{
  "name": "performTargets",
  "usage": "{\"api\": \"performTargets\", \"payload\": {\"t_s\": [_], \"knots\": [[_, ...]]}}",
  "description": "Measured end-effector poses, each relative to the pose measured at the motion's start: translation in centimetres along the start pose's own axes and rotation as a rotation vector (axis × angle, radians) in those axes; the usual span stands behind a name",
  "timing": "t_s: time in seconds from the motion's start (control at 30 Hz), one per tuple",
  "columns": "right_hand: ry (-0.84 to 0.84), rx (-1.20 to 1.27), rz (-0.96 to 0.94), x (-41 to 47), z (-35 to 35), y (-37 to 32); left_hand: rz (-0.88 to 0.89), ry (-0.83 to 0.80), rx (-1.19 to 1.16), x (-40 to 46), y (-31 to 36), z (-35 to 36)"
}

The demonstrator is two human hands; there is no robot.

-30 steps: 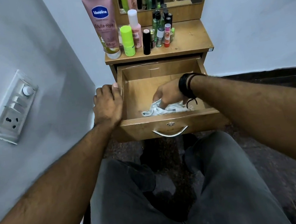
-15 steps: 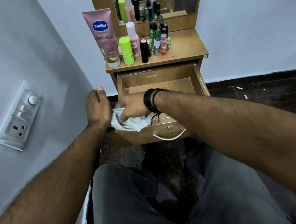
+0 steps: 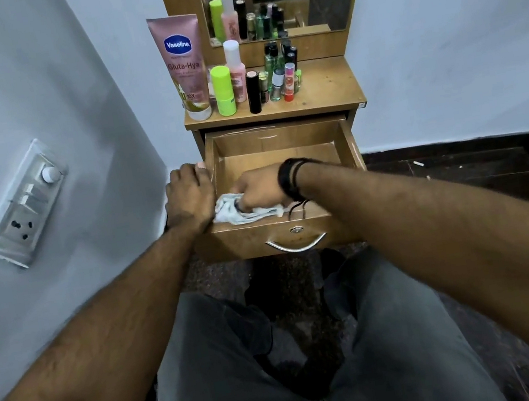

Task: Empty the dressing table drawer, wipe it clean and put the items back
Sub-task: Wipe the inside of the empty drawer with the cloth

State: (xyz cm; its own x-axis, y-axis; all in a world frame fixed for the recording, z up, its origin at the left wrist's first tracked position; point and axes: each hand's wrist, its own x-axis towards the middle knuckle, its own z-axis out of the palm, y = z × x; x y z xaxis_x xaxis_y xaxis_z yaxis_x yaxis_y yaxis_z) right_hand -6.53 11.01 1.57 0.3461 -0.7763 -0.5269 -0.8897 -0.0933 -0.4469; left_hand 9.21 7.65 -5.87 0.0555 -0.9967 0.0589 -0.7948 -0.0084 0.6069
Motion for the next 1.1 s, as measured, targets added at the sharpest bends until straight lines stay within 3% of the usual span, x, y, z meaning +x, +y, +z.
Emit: {"api": "performTargets", "payload": {"t_s": [0.17,0.4,0.5,0.7,0.87,1.0,1.1], "knots": [[-0.033,-0.064,-0.009,-0.8,-0.5,1.0,0.000,0.000,0.011,-0.2,0.0,0.0],[-0.322,-0.641,0.278,-3.0,-3.6,7.4,0.082,-0.068,0.181,-1.0,0.1,0.4],[-0.374,-0.676,0.340,-2.9,-3.1,8.7,0.071,-0.061,0.161,-1.0,0.1,0.3],[-0.126,-0.238,0.229,-1.0,-2.5,7.0,-0.007,0.004,-0.007,-0.9,0.1,0.0],[0.041,0.375,0.184,0.8,-1.6,6.8,-0.047,0.000,-0.055,-0.8,0.3,-0.1],[0.326,0.351,0.241,3.4,-0.8,6.9,-0.041,-0.005,-0.055,-0.9,0.2,-0.1],[0.510,0.707,0.285,5.4,-0.3,7.5,-0.036,-0.007,-0.043,-1.0,0.3,-0.1]]}}
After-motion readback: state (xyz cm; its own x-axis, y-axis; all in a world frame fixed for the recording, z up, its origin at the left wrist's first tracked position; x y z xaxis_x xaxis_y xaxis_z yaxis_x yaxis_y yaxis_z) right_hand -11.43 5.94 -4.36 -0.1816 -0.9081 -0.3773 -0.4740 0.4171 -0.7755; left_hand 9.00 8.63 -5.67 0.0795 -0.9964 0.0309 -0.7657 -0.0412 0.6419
